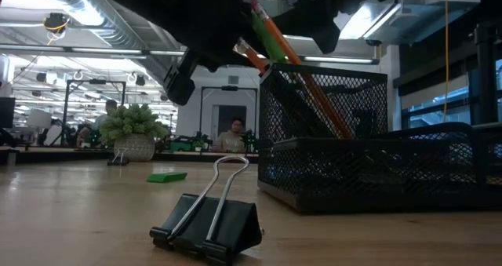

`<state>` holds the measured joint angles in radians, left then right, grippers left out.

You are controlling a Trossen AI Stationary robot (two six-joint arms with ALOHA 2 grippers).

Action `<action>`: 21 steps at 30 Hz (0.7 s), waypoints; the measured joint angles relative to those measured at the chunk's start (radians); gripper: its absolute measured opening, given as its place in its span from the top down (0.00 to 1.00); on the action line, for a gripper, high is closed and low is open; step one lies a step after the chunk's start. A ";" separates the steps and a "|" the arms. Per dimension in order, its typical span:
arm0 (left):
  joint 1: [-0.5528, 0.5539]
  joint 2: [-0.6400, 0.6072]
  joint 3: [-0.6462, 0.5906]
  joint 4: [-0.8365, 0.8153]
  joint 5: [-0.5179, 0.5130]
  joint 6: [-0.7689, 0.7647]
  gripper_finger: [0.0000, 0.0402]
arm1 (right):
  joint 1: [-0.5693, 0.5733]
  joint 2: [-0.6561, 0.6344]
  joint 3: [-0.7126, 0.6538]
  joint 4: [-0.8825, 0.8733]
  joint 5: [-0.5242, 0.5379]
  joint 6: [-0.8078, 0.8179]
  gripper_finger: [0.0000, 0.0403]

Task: Pick and place office supplies into organizer
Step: Put the scissors into the top left slot of the desk organizer

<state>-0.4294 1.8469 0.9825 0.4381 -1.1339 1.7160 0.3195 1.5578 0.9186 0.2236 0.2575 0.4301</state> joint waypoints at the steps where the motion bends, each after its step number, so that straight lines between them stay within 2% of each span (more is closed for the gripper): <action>1: 0.000 0.000 0.000 0.000 0.000 0.000 0.86 | 0.000 0.000 0.000 -0.001 0.000 -0.001 0.43; 21: -0.002 0.000 0.000 0.007 0.007 -0.001 0.86 | -0.002 -0.001 0.001 -0.024 -0.056 -0.018 0.43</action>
<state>-0.4309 1.8469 0.9825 0.4450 -1.1271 1.7153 0.3172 1.5566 0.9195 0.2001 0.2012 0.4119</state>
